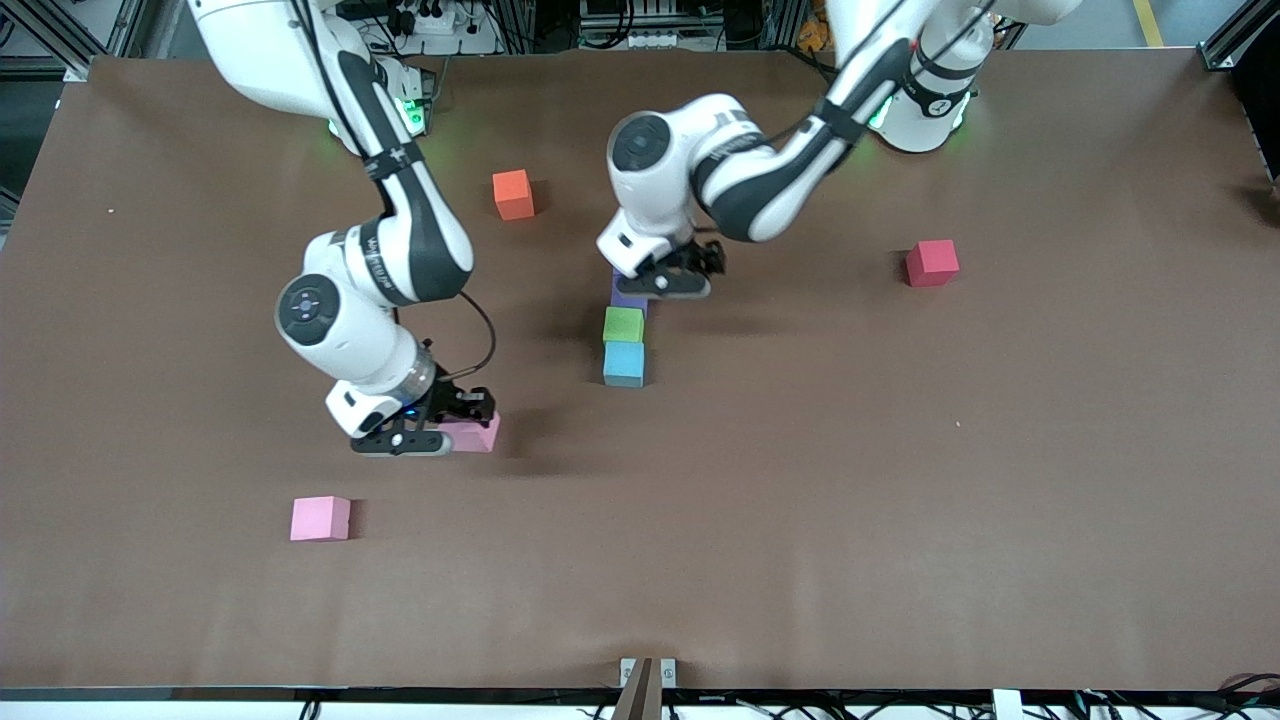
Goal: Arrange blocks into number 1
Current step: 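Open the left gripper and lift it off the purple cube, then set the pink cube below the cyan cube with the right gripper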
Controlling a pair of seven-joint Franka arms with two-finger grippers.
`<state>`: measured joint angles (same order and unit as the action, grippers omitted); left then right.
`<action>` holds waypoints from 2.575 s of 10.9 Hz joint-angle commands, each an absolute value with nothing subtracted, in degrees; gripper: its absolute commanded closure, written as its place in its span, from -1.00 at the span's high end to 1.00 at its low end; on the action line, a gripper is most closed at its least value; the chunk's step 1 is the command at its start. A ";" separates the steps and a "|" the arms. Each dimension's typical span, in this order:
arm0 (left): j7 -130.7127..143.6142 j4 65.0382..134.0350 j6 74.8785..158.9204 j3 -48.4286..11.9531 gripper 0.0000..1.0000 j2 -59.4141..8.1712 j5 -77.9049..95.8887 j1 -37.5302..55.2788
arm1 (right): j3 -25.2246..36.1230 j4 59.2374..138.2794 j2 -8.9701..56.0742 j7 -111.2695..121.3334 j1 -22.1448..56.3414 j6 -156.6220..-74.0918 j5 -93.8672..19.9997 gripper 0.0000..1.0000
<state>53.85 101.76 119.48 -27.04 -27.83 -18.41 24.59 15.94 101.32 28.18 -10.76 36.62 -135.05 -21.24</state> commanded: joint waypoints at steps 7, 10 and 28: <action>19.54 95.47 120.06 -27.51 1.00 -23.99 -18.90 3.80 | 16.08 86.32 39.19 -22.32 45.08 -133.07 -21.09 0.09; 14.79 90.81 117.87 -26.99 1.00 -24.26 -18.63 2.29 | 16.08 81.76 43.23 -22.32 46.84 -133.77 -21.36 0.10; 2.99 99.03 102.11 -29.00 1.00 -13.37 -7.47 -13.71 | 15.29 86.48 45.97 -22.68 52.21 -137.46 -24.26 0.23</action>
